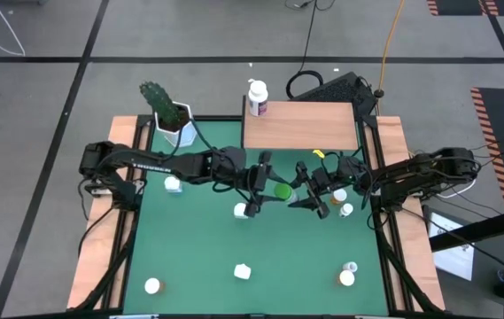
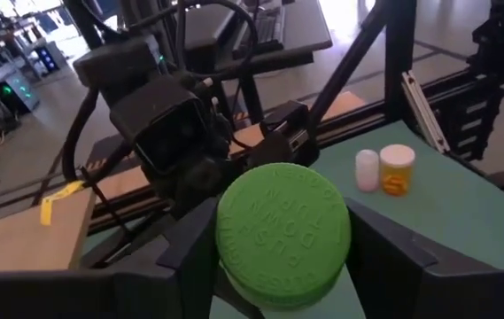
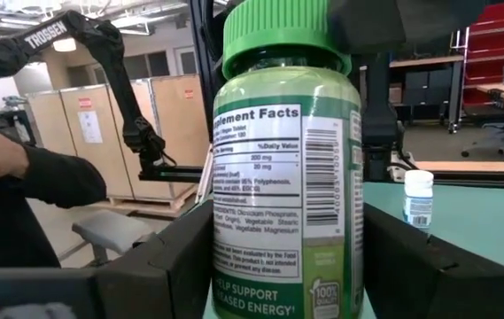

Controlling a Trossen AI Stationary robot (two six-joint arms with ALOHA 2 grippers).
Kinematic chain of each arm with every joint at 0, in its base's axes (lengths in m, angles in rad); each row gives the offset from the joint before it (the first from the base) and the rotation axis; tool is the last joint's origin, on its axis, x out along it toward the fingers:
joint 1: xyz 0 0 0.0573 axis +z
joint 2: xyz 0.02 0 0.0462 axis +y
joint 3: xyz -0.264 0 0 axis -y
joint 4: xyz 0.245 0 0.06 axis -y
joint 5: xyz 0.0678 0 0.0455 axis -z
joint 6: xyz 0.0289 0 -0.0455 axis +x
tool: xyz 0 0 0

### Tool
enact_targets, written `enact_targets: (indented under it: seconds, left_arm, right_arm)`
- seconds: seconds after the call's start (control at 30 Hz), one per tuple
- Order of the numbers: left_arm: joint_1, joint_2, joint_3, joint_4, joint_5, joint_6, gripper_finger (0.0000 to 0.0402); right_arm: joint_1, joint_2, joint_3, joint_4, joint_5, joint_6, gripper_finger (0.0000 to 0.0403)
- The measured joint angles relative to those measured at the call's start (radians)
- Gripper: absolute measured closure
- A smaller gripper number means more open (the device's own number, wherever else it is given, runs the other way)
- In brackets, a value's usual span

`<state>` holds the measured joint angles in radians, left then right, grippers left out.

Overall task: Pick and place medicine bottles onto shelf by color
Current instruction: Put the green pill bottle on the shelf

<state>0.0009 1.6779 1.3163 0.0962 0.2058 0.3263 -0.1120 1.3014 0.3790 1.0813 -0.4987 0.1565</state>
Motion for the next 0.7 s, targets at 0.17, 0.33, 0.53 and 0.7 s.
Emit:
enact_targets:
  seconds: [0.17,0.33,0.53,0.7]
  left_arm:
    - [0.021,-0.022,0.001,-0.060,-0.045,-0.024,0.0199]
    - [0.057,-0.107,0.001,-0.193,-0.230,-0.021,0.0195]
    - [0.196,-0.164,0.002,-0.290,-0.327,-0.051,0.0197]
    - [0.351,-0.138,0.005,-0.301,-0.297,-0.083,0.0197]
  right_arm:
    - [0.000,-0.003,0.000,-0.009,0.088,-0.012,0.0120]
    - [0.000,-0.089,0.002,-0.123,0.388,-0.029,0.0077]
    - [0.001,-0.237,0.000,-0.285,0.553,-0.089,0.0079]
    - [0.001,-0.306,0.001,-0.320,0.555,-0.090,0.0084]
